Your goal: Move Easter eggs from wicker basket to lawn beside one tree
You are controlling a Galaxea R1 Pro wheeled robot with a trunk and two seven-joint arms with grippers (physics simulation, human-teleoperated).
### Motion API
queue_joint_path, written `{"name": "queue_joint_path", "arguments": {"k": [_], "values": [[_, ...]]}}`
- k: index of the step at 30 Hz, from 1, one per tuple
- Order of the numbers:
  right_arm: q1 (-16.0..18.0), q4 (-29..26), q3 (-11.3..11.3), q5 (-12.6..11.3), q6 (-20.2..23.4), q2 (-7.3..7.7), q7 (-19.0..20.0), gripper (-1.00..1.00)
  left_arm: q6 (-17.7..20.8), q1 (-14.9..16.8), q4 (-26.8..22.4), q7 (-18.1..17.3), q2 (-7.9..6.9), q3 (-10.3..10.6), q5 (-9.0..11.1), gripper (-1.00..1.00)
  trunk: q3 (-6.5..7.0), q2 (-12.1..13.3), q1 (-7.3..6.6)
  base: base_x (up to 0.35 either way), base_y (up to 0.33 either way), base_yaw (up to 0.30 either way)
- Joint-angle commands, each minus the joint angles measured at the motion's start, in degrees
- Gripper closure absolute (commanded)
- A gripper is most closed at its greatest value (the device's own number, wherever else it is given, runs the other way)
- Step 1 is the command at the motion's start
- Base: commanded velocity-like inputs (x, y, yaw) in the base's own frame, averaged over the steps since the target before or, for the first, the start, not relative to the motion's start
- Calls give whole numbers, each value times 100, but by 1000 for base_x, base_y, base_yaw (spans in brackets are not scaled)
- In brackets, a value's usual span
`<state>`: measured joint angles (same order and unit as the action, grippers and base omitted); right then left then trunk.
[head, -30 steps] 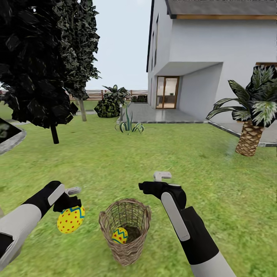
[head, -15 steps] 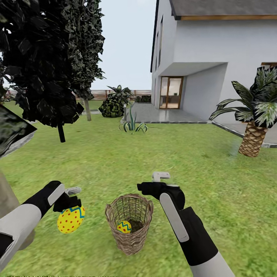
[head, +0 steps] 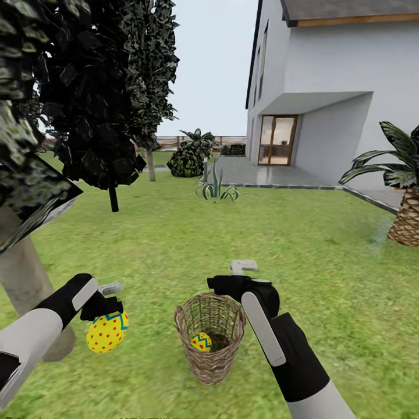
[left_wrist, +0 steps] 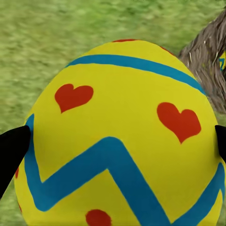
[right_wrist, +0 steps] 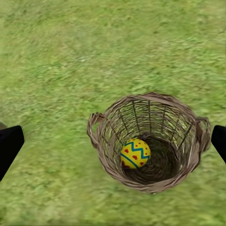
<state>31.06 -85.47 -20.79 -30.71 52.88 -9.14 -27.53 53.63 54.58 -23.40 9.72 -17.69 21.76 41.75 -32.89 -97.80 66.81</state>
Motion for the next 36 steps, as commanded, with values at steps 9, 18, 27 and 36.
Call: {"name": "queue_joint_path", "arguments": {"k": [9, 18, 27, 36], "values": [[5, -5, -11, -58, 12, -14, -60, -100, -7, 5, -13, 47, -46, 32, 87, 100, -7, -3, 0, 0, 0, 212], [5, 2, -176, -58, 8, -27, -55, -100, -55, 3, -11, 68, -50, 38, 87, 100, -114, -244, 131, 0, 0, 212], [5, 4, -195, -58, 11, -27, -59, -100, -289, 1, 25, 141, -80, 29, 73, 100, -276, -605, 329, 0, 0, 212], [5, 4, -510, -55, 12, -22, -63, -100, -601, 2, 48, 382, -110, 21, 95, 100, -437, -966, 527, 0, 0, 83]]}}
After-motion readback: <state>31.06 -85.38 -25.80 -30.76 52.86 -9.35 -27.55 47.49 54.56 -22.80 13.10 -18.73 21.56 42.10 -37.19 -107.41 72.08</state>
